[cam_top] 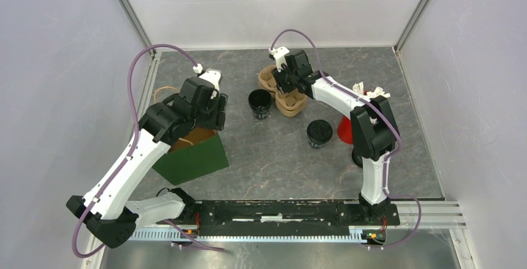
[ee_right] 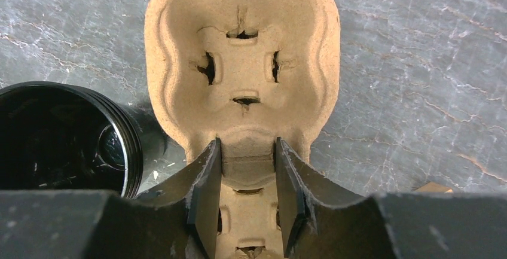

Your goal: Pack the takeout coffee

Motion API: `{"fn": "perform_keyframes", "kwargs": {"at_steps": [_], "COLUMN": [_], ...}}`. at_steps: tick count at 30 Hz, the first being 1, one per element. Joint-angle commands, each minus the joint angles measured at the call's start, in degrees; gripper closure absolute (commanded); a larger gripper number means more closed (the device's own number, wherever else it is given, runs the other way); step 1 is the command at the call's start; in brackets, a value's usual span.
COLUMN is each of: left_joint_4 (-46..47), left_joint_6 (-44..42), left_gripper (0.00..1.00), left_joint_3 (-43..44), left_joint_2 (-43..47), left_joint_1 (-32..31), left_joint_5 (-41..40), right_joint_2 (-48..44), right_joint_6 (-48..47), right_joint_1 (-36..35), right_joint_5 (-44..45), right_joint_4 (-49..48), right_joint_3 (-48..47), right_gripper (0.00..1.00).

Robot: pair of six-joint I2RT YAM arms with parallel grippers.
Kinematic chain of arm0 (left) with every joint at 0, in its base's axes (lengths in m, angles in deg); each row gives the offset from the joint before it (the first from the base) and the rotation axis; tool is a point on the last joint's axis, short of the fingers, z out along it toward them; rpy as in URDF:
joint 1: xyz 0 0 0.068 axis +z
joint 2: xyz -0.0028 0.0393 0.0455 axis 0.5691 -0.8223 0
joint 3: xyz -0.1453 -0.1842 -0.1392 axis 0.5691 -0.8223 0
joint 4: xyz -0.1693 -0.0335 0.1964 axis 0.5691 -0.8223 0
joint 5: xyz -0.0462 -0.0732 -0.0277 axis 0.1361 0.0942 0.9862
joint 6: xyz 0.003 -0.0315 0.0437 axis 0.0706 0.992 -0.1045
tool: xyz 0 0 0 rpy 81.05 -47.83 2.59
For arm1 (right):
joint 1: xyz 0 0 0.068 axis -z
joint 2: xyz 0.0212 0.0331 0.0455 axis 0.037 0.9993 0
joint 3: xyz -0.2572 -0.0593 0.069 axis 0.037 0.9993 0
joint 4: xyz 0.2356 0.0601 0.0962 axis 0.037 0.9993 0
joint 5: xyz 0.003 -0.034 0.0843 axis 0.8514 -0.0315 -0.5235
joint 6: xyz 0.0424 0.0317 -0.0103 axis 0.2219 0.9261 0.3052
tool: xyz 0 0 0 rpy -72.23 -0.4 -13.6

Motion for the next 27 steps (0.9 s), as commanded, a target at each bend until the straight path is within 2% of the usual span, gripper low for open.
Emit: {"fn": "perform_keyframes", "kwargs": {"at_steps": [1,5,7,15,22,23,25,27], "left_joint_4": [2.8,3.3,3.3,3.2,3.3,3.2,3.4,3.3], "left_joint_6": [0.9,-0.4,-0.7,-0.9,-1.0,-1.1,-1.4,-1.9], "left_gripper": [0.36,0.49,0.52,0.52,0.51,0.51,0.51,0.52], "left_joint_3": [1.3,1.4,1.9,2.5,2.3,2.3,2.4,2.5], "left_joint_2": [-0.1,-0.6,-1.0,-0.7,-0.6,-0.5,-0.3,-0.4], "left_joint_1": [0.2,0.2,0.2,0.2,0.2,0.2,0.2,0.2], "left_joint_5": [6.8,9.8,10.4,11.6,11.7,12.0,12.4,13.4], "right_joint_2": [-3.4,-3.6,-4.6,-2.6,-1.2,-1.2,-1.1,-0.9], "right_joint_6": [-1.0,-1.3,-1.6,-0.1,0.0,-0.2,-0.4,-0.5], "right_joint_1": [0.8,1.1,1.1,1.2,1.2,1.2,1.2,1.2], "right_joint_5": [-0.4,-0.6,-0.7,-2.1,-2.6,-2.9,-2.8,-2.6], "right_joint_4": [-2.3,-0.5,-1.0,-2.9,-3.1,-3.1,-2.6,-2.1], "right_joint_3": [-2.2,-3.7,-2.6,1.7,0.7,0.5,-0.4,-0.9], "right_gripper": [0.60,0.60,0.60,0.58,0.49,0.49,0.56,0.59]}}
